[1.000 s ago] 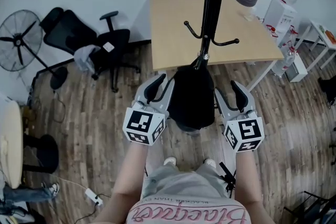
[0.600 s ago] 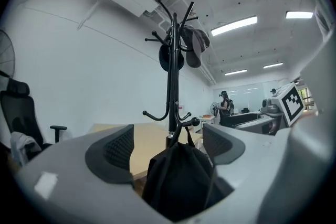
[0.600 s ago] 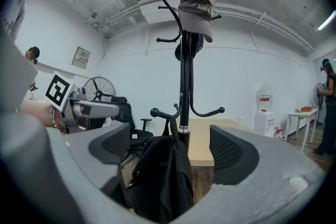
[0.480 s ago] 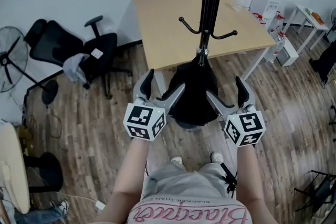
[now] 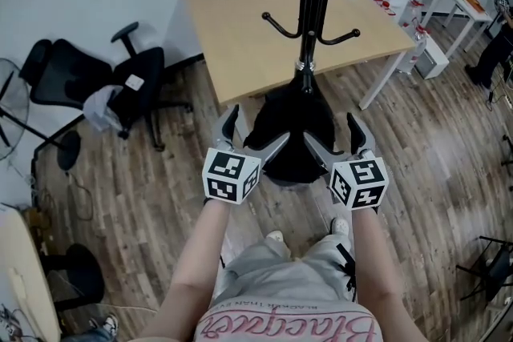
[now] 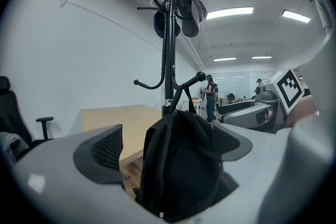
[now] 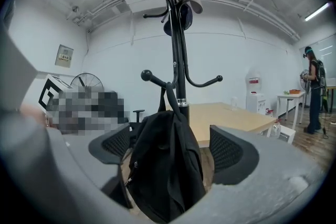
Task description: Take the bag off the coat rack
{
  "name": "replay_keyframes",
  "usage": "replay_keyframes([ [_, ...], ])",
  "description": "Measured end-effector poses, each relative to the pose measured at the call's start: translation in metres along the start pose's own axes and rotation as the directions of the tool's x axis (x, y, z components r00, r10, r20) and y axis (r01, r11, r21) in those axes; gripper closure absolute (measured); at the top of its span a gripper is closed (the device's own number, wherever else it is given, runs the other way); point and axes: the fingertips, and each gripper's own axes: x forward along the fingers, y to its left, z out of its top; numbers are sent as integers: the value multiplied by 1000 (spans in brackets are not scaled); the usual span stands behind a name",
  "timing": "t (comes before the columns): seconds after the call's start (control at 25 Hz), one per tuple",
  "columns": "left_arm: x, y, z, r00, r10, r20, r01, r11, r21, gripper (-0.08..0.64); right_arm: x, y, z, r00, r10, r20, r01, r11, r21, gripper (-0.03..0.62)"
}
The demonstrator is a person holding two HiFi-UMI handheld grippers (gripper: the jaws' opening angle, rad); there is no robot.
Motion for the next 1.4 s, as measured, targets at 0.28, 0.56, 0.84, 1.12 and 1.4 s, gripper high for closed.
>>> replay_keyframes([
  [0.28, 29, 11, -40, 996, -12, -90, 14, 1000, 25, 116, 23, -7, -43, 993, -24, -116, 24, 1000, 0, 135],
  [0.56, 58, 22, -85, 983, -15, -183, 12, 1000, -15, 201, 45, -27, -81, 978, -49, -203, 56, 998, 32, 173],
  [0.84, 78, 27, -109, 972, -2, -233, -9, 999, -43, 233, 58, -36, -120, 961, -56, -272, 71, 997, 44, 276],
  [1.12, 91, 35, -133, 957, 13, -290, -17, 1000, -12, 290, 73, -43, -130, 961, -68, -269, 76, 997, 20, 310],
  [1.4, 98, 35, -137, 955, 21, -296, -31, 999, -29, 338, 76, -54, -135, 955, -71, -288, 90, 995, 54, 440],
])
